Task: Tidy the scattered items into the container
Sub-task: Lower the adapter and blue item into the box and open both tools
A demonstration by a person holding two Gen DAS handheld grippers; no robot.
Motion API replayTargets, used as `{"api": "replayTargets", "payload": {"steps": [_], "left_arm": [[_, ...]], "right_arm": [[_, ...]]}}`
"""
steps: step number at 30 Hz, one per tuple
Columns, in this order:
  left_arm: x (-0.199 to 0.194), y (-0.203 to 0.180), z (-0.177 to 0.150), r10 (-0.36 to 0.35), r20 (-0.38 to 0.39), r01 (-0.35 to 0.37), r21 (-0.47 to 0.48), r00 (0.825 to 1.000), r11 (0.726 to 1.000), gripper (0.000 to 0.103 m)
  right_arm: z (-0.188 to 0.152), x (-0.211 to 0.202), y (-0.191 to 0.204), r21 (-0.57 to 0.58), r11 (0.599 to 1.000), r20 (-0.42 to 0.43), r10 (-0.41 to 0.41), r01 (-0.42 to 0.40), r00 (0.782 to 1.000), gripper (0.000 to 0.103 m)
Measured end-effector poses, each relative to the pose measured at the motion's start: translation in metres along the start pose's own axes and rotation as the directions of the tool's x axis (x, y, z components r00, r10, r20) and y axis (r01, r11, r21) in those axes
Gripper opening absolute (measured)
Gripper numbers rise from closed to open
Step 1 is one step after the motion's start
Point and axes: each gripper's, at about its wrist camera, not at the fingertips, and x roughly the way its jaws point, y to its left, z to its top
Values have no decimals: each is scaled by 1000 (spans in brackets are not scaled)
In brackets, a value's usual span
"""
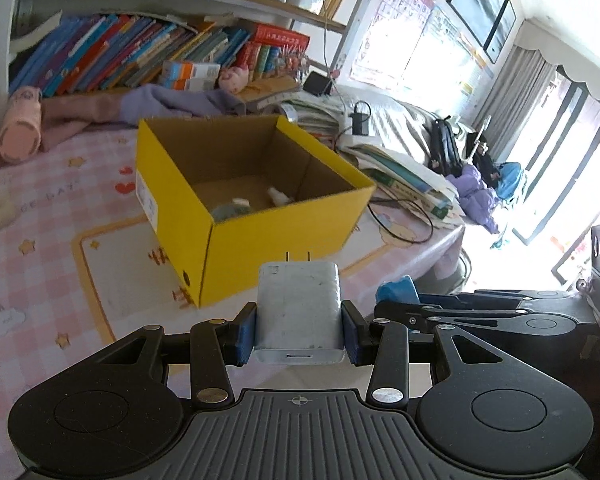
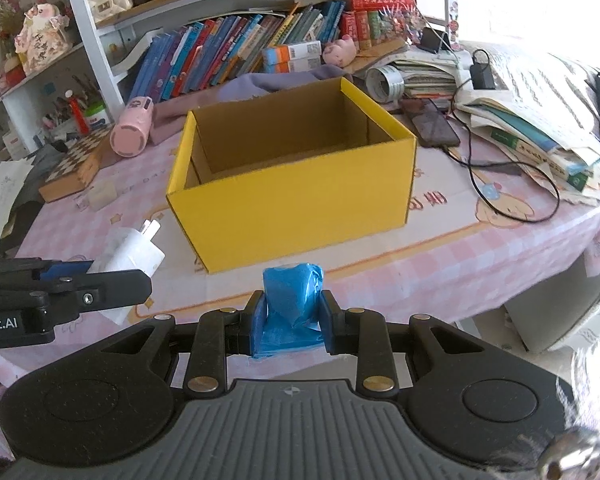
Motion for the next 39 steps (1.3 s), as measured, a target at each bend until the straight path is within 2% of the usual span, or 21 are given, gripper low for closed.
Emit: {"api": "replayTargets", "payload": {"steps": [9,16,20,24,28,35,39], "left_arm": [[12,-5,26,40,83,-44,56,996,997,42],[36,-2,61,90,138,-98,50,986,994,42],[56,0,79,140,145,-148,46,979,988,42],[78,3,94,187,132,-194,42,973,980,42],[103,8,105,216,95,-220,29,972,975,42],[147,26,121,251,-15,-251,26,968,968,42],[169,37,132,263,-84,-259,51,961,965,42]], "right_arm": [[39,18,-15,-45,999,58,14,-12,998,26],[92,41,-31,-112,993,121,55,-42,991,26],[119,64,-39,-164,984,120,93,-73,988,26],[139,93,-45,-217,969,83,136,-116,987,26],[149,126,-47,-288,946,3,157,-149,988,26],[155,174,-45,-412,883,-141,180,-223,974,26],[156,190,-40,-498,824,-208,188,-269,960,26]]}}
